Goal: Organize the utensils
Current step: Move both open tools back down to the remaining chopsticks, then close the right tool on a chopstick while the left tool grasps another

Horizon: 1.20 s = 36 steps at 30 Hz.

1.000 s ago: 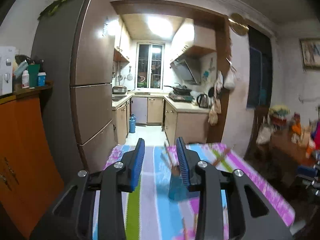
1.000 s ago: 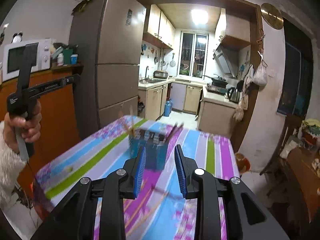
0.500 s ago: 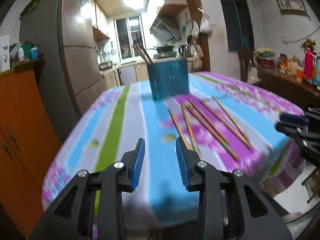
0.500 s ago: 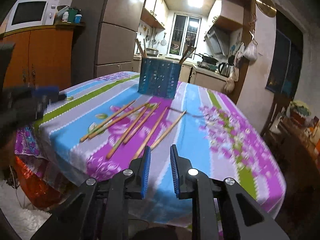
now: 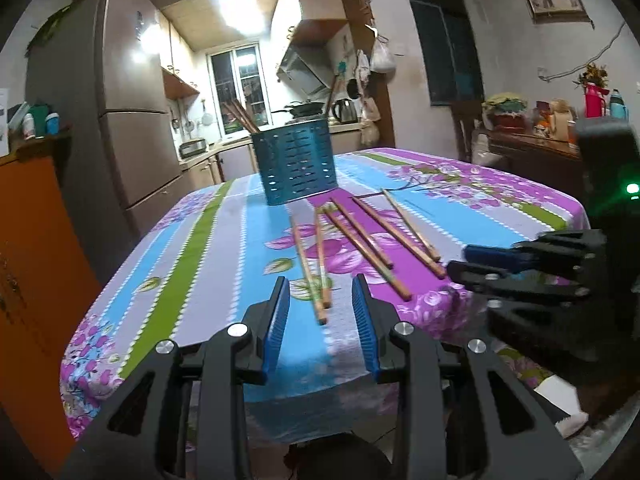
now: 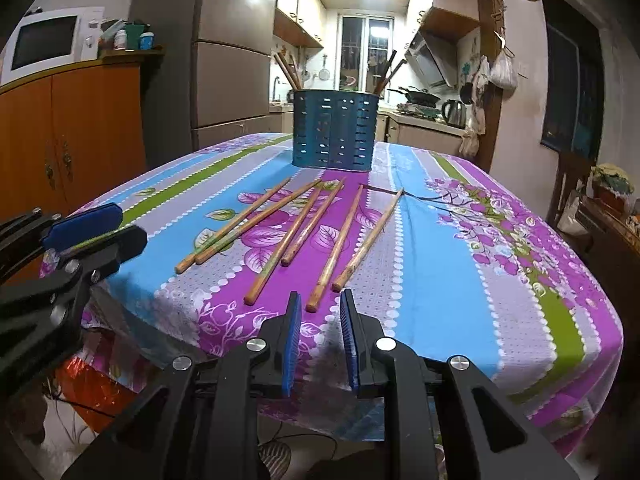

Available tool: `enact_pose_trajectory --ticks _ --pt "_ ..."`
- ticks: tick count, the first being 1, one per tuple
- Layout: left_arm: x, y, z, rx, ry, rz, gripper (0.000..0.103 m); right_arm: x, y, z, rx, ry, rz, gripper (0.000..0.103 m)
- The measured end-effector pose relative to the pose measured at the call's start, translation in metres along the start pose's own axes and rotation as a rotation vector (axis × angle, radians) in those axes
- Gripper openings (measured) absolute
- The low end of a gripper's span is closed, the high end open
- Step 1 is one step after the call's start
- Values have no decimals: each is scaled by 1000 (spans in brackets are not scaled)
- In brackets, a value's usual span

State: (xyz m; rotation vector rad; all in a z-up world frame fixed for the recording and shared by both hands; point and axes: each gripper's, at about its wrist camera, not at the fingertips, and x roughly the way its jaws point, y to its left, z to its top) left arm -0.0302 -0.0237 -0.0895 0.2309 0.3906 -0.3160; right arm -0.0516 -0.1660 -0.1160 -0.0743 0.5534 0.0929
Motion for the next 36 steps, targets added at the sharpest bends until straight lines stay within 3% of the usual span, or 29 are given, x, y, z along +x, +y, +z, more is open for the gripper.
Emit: enact_pose_trajectory --ticks 22,29,36 --pt "29 -12 -3 -61 85 -125 29 15 7 -1 17 -17 -32 10" --pt "39 -15 -6 -96 110 -180 28 14 -5 -1 85 -4 21 8" --pt "48 -26 -4 -78 116 -174 28 11 -19 -4 125 -3 82 7"
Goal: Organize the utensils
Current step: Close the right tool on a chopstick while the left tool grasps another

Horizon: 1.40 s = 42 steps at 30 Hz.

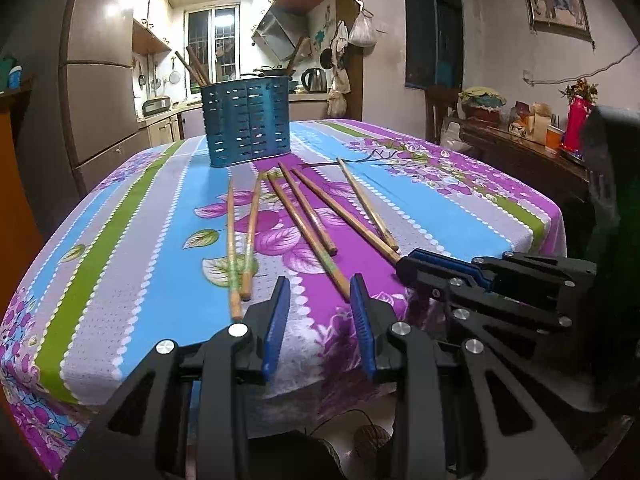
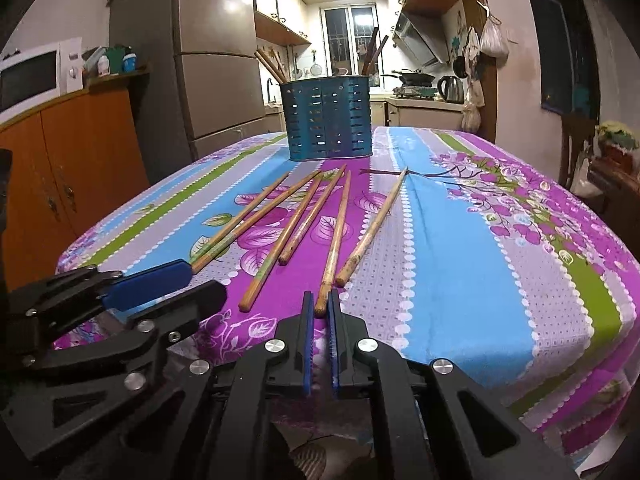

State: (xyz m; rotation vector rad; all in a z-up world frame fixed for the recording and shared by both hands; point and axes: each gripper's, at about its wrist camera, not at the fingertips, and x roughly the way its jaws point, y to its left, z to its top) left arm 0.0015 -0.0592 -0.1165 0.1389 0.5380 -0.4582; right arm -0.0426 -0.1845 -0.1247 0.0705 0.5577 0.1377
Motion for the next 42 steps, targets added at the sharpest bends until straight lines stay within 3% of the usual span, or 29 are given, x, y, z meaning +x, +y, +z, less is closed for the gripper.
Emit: enact_pose_trajectory --ticks 10,12,14,42 --pt "15 -6 -2 -6 20 35 28 -1 -7 -1 -5 -6 38 7" --pt "13 -8 -4 1 5 40 21 -2 -8 -2 -6 -7 47 8" --pt "11 -8 -6 2 -1 48 6 -2 -8 -2 -7 -6 49 8" --pt "6 -5 -12 -5 -53 87 7 1 9 -5 -77 -46 -29 10"
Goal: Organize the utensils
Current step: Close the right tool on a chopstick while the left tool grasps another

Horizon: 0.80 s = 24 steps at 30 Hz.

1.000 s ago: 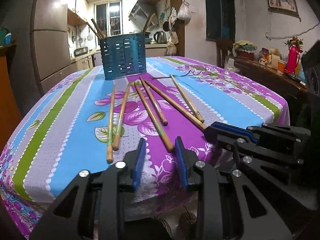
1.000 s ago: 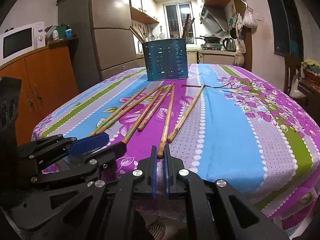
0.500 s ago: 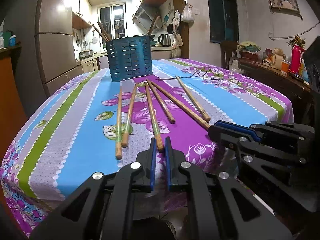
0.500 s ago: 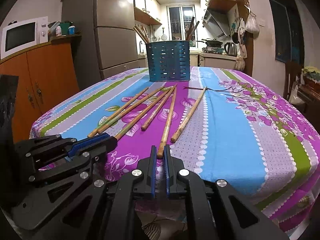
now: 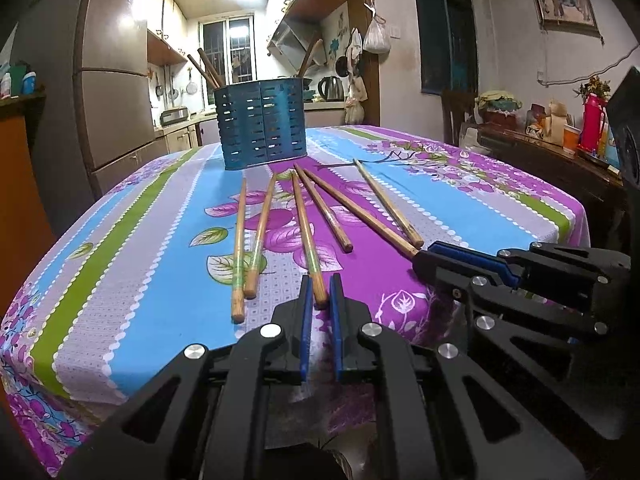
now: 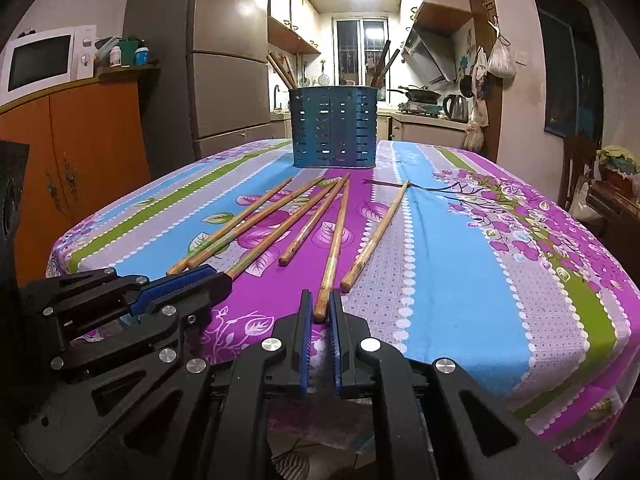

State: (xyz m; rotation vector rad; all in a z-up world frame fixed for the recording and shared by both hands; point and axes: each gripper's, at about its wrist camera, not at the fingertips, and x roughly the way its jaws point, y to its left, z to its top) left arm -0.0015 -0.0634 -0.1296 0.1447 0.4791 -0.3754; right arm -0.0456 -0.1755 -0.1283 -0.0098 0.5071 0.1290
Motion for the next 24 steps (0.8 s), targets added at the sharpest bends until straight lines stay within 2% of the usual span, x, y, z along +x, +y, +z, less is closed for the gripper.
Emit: enact_pose_trajectory --ticks 6,15,24 --pt "-1 3 -5 -13 -31 -23 7 -1 1 0 8 -2 -11 9" --pt "-11 8 1 -33 -24 -47 6 -10 3 1 17 -5 -8 8" --pt "-49 14 24 -7 -102 -39 6 -53 9 24 -71 -123 -37 8"
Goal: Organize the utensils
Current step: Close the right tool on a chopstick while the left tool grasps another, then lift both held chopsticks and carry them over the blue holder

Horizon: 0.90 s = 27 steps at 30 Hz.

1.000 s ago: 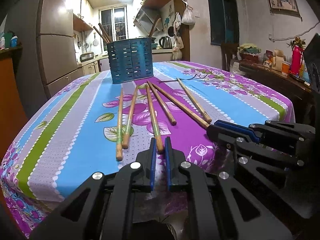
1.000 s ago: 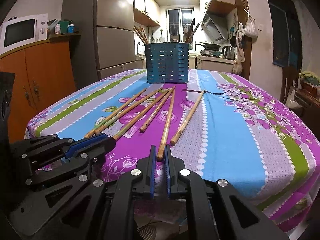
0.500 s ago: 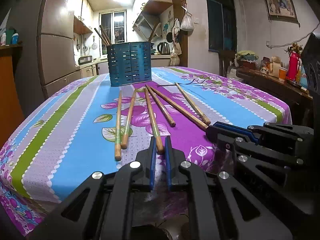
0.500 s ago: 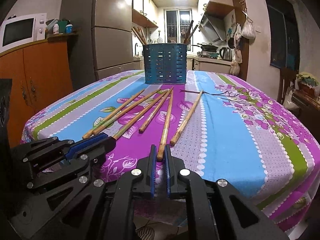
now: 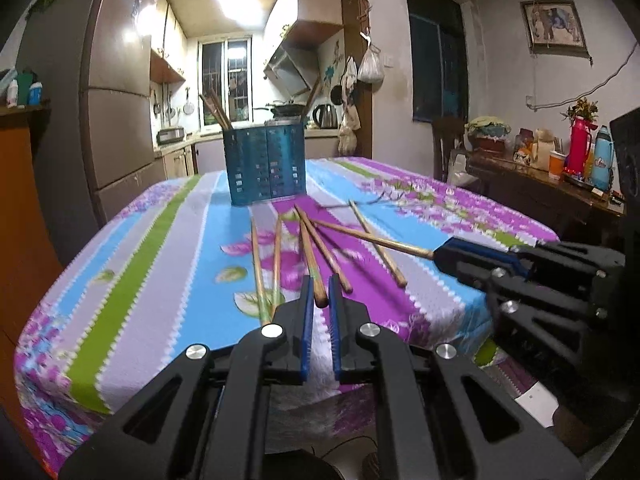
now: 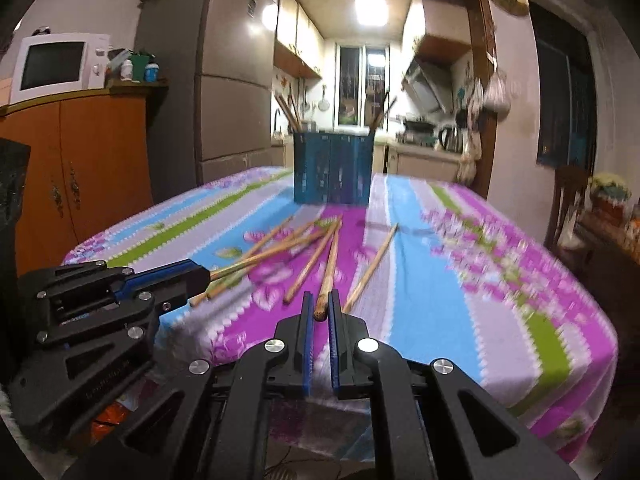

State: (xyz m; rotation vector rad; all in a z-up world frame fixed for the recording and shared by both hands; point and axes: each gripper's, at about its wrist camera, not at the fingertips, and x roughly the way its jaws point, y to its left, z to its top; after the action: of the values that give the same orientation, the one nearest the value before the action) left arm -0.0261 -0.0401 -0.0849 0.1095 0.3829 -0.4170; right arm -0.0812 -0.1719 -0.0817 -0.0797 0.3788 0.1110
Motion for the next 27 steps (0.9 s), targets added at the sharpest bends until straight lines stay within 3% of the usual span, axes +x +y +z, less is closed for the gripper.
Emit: enact_pose_trajectory --ticks 5,12,20,27 --pt "-17 -1 22 23 -52 -3 6 -21 -8 30 -21 -72 15 8" --pt "-23 12 73 -35 -84 -35 6 -31 -23 83 -31 -142 70 8" --pt "3 27 125 -48 -29 -66 6 2 -38 140 -28 -105 156 8" --pt "34 47 161 -97 54 -87 6 30 -49 178 -10 -56 171 8"
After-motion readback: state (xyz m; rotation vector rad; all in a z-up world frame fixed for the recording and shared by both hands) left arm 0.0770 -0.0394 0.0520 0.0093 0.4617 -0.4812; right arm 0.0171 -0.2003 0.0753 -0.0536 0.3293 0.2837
